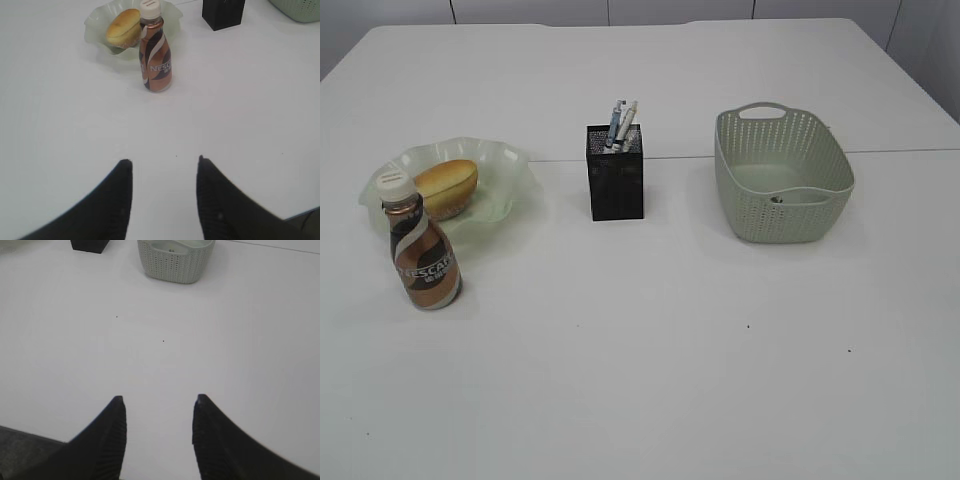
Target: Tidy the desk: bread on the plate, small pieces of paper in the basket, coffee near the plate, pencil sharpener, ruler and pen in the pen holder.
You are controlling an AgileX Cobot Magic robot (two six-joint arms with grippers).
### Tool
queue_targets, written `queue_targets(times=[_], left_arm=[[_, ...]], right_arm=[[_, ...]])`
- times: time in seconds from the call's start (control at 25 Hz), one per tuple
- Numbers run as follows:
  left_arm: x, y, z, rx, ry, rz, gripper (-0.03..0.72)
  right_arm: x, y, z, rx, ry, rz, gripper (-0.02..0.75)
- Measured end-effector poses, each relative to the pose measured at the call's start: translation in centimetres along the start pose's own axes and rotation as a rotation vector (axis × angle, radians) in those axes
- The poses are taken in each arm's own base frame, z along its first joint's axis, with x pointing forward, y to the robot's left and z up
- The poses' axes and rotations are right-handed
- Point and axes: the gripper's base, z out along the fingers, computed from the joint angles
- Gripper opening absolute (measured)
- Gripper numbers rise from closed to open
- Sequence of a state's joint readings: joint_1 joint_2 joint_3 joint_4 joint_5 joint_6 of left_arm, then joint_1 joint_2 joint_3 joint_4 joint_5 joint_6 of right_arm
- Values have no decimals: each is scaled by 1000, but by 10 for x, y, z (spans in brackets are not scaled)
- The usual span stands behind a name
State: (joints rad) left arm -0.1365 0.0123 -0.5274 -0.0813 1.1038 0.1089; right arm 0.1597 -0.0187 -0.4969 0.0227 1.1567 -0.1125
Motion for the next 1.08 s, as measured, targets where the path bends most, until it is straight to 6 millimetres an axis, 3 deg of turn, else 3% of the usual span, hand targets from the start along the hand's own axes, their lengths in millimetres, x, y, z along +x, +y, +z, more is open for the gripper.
queue_targets(times=[0.16,0.24,0.32,0.48,0.72,1.08], left_arm=[[0,0,0,0,0,0,474],[0,0,0,0,0,0,568],[0,0,0,0,0,0,611],[0,0,0,0,0,0,612],[0,0,0,0,0,0,569],[0,0,0,0,0,0,563]], right_arm=[[0,-1,0,14,1,26,361],[0,-2,0,21,2,33,430],[0,-2,0,21,2,35,510],[0,-2,0,21,2,35,563],[0,-2,0,21,2,37,564],[0,-2,0,21,2,38,563]])
